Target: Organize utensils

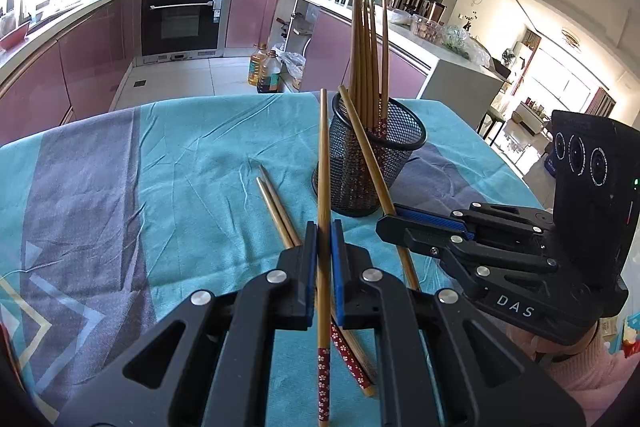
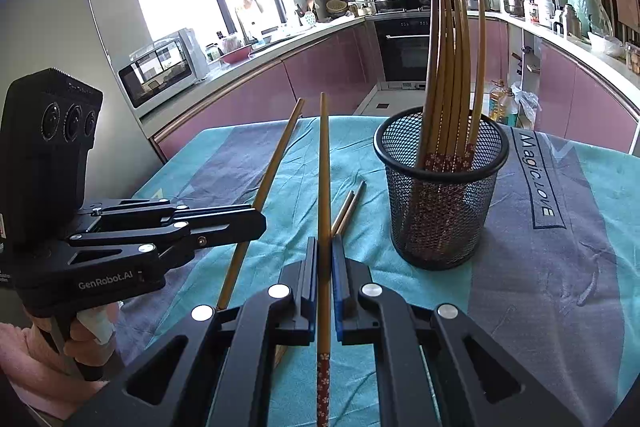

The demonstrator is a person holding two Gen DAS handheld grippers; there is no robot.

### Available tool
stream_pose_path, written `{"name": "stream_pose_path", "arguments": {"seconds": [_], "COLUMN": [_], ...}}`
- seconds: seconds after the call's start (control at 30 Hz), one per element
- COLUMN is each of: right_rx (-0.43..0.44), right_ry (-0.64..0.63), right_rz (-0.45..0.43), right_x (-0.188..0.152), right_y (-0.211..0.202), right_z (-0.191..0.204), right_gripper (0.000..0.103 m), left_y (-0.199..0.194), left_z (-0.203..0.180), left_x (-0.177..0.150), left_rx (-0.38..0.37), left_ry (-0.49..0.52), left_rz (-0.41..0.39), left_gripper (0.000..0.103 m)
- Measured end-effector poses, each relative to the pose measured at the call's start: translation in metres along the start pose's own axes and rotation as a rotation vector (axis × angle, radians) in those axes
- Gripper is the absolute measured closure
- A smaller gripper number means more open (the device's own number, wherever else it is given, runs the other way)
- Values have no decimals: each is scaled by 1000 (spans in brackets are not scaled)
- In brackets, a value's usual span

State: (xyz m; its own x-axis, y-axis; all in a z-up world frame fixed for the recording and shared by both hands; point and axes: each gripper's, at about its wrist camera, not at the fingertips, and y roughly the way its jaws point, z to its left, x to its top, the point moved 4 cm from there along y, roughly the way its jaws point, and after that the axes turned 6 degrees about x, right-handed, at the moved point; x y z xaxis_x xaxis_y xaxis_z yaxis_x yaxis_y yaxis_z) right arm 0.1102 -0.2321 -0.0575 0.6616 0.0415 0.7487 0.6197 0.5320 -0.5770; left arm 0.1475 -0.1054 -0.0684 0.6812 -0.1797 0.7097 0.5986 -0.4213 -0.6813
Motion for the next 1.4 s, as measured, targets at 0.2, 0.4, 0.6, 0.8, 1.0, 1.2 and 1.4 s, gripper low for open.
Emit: {"name": "stream_pose_path", "arguments": {"seconds": [0.2, 0.4, 0.6, 0.8, 1.0, 1.2, 1.4], "right_rx": [-5, -9, -12, -11, -13, -11, -11], "right_ry": [5, 11, 13, 14, 16, 18, 20], "right_rz": [-22, -42, -60, -72, -84, -97, -107], "right_x": [4, 6, 9, 10, 13, 14, 16], "right_y": [-7, -13, -19, -22, -25, -30, -34], "right_z": [-3, -6, -7, -6, -9, -9, -11], "right_gripper": [97, 97, 97, 97, 97, 97, 97], "left_y": [-8, -14, -20, -25, -25, -27, -27], "left_z": [-1, -2, -4, -6, -7, -10, -11], "left_x": [4, 6, 9, 13, 15, 19, 22], "left_rx": [-17, -38, -62, -72, -80, -93, -106], "left_ry": [1, -1, -3, -1, 1, -2, -5], "left_rz": [-14, -26, -36, -43, -45, -52, -59], "left_gripper": [96, 96, 96, 96, 96, 96, 96]}}
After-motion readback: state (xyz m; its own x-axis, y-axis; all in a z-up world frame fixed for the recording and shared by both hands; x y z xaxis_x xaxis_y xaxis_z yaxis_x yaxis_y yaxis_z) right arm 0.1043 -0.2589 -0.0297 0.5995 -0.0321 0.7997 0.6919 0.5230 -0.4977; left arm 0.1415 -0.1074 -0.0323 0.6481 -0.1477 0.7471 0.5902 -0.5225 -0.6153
